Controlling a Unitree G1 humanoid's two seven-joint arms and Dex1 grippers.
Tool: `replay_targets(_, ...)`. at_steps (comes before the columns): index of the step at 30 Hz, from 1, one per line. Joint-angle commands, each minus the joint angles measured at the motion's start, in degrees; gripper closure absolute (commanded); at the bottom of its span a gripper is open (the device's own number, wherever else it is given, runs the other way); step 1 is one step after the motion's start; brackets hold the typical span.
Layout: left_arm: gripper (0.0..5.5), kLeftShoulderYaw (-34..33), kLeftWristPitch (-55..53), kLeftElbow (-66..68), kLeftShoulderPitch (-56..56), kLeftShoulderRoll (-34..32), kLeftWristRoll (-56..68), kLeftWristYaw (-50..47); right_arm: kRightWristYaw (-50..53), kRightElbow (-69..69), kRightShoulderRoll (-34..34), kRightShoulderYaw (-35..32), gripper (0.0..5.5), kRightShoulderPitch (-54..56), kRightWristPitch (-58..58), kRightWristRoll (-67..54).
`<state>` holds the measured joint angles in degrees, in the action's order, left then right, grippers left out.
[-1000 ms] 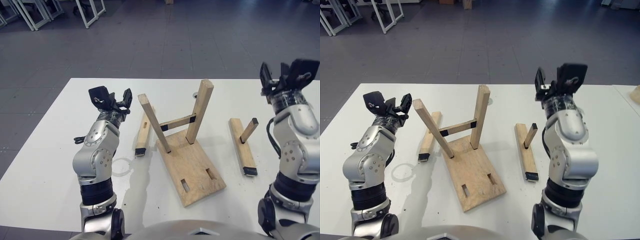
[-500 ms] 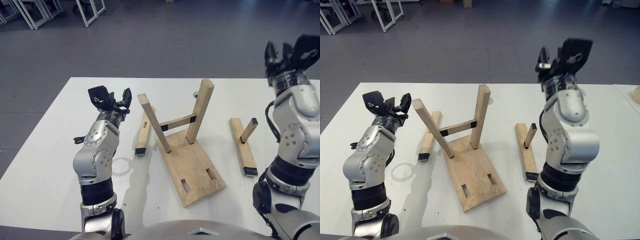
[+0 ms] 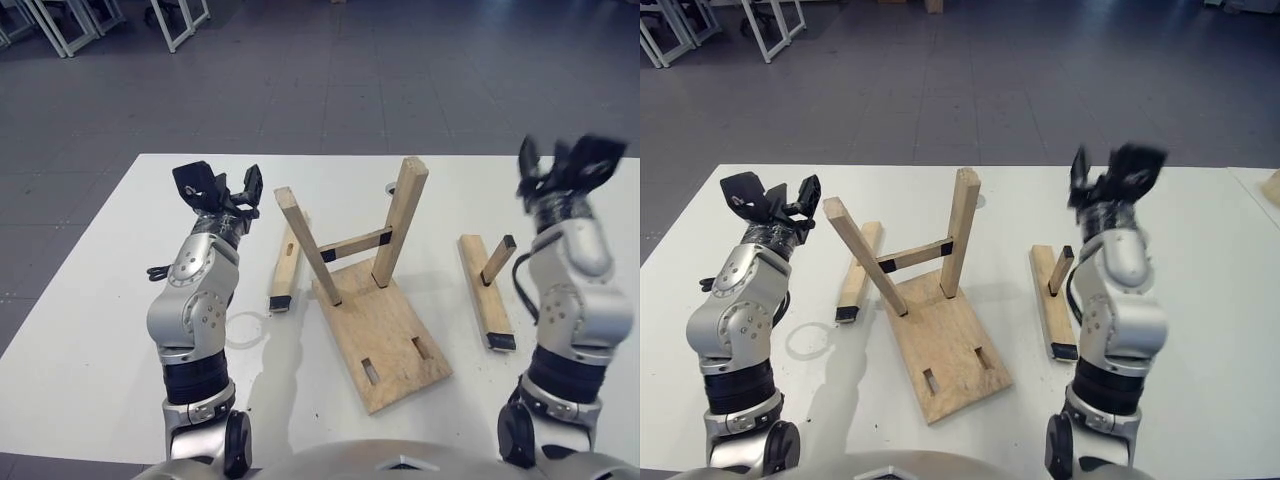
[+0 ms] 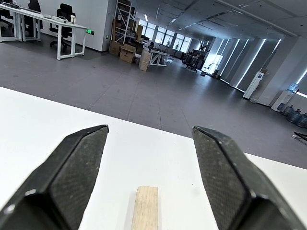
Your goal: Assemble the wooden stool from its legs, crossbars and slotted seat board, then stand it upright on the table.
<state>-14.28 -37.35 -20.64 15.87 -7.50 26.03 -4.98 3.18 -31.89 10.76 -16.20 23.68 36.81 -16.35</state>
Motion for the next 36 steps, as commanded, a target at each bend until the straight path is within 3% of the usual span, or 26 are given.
replay_targets(1, 2.30, 0.19, -0.06, -2.45, -2.92, 0.85, -0.69, -0.58, -1.01, -13.91, 2.26, -2.39, 2.44, -10.69, 9.44, -3.38)
replay_targets(5, 2.30, -0.61, -0.37, -5.01, -6.93, 1.96, -0.52, -1.49, -7.48, -21.87, 2.39, -1.33, 1.78, -41.56, 10.07, -3.16)
replay_targets(7, 2.30, -0.23, -0.56, -5.71, -8.65, 2.48, -0.72, -1.74, -10.51, -20.52, 3.53, 0.97, 1.39, -50.49, 8.59, -2.44)
replay_targets(10, 2.30, 0.10, -1.16, -6.22, -9.80, 2.52, -0.77, -1.57, -10.98, -15.81, 4.55, 3.00, 0.78, -53.03, 11.45, -1.50)
replay_targets(17, 2.30, 0.51, -3.08, -6.98, -9.38, 1.96, -0.34, -1.05, -9.82, -9.74, 5.38, 7.89, 0.74, -52.81, 14.23, 1.86)
replay_targets(21, 2.30, 0.85, -3.75, -6.99, -8.94, 2.10, -0.36, -0.88, -9.19, -1.09, 5.90, 10.27, 0.74, -47.34, 13.10, 4.64)
replay_targets(36, 2.30, 0.29, -5.40, -5.92, -10.23, 1.19, -0.46, 0.08, -10.86, 6.65, 5.71, 7.71, 3.40, -42.84, 8.55, 4.36)
